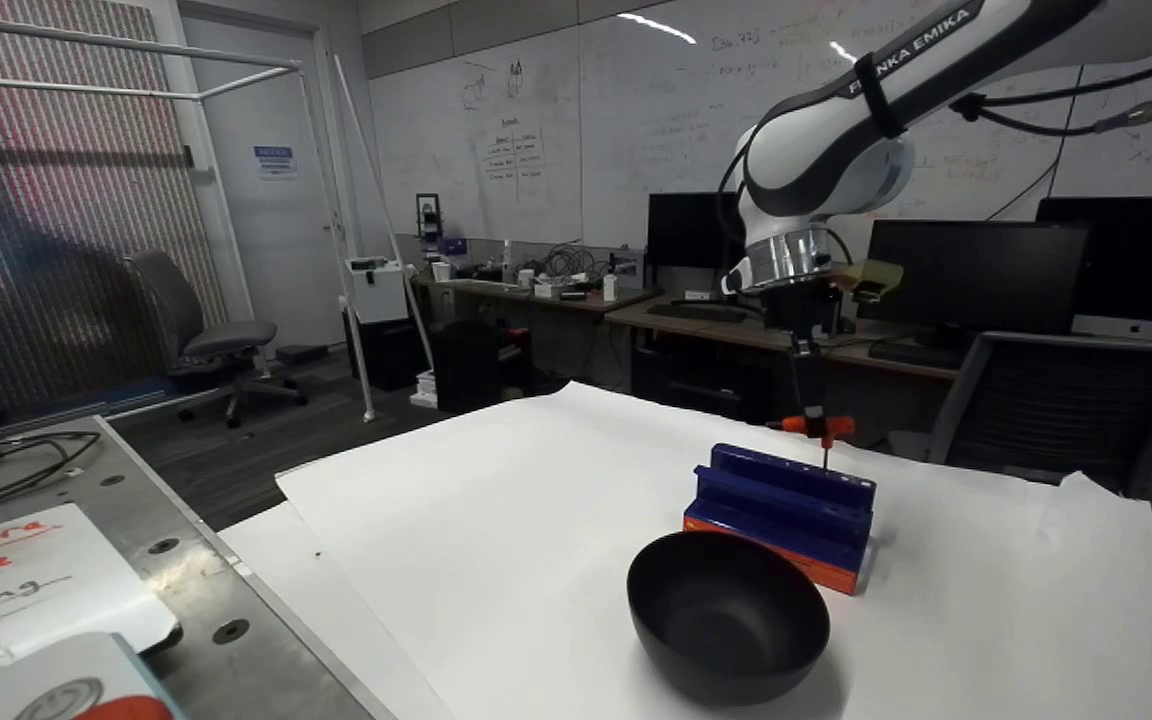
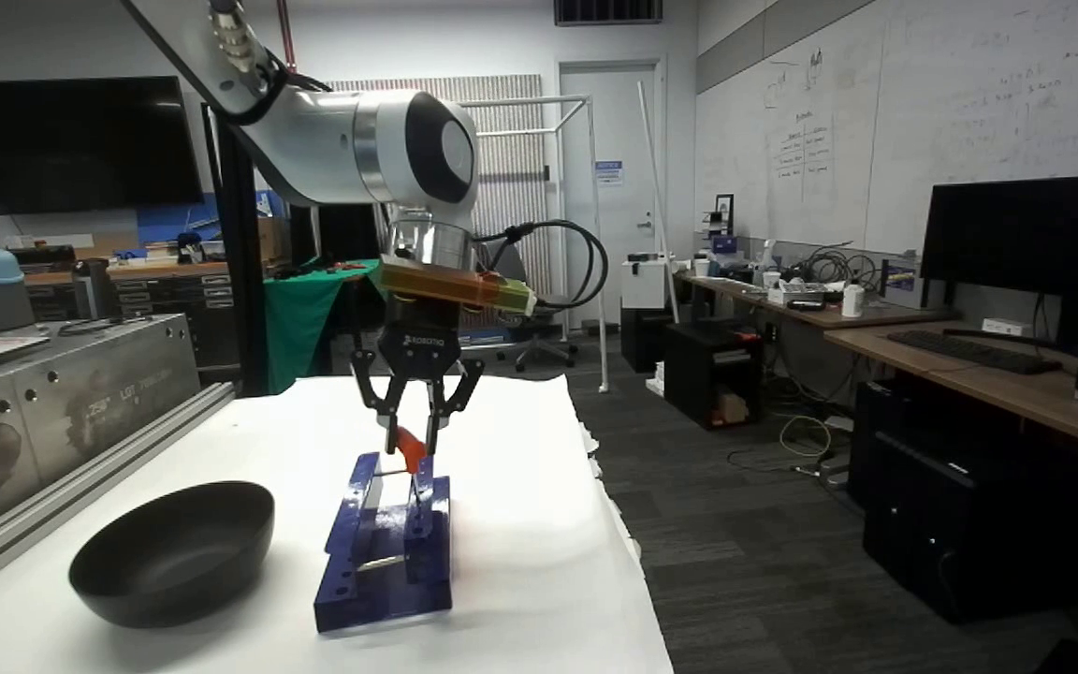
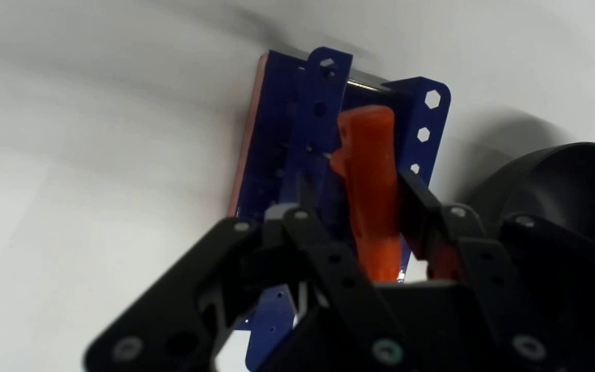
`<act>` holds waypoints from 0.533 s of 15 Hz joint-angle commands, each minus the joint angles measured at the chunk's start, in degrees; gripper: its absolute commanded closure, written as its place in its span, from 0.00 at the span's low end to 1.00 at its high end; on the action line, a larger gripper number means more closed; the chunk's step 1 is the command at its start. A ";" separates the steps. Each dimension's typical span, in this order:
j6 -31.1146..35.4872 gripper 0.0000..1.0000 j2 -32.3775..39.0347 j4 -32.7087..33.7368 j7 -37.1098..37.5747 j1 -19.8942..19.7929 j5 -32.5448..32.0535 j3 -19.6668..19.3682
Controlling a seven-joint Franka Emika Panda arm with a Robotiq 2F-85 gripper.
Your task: Put the orange object in the bowl
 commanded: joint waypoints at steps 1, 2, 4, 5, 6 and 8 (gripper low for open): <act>-0.16 0.89 -1.13 0.59 -0.45 -0.96 0.37 0.59; -0.58 0.91 -1.54 0.72 -0.16 -1.01 0.56 0.57; -1.31 0.87 -3.02 0.67 0.35 -1.14 1.10 0.58; -1.56 0.87 -3.95 0.64 0.70 -1.07 1.16 0.58; -1.92 0.87 -5.34 0.74 1.20 -0.89 1.09 0.56; -2.27 0.87 -8.24 1.19 2.95 -0.32 1.18 0.59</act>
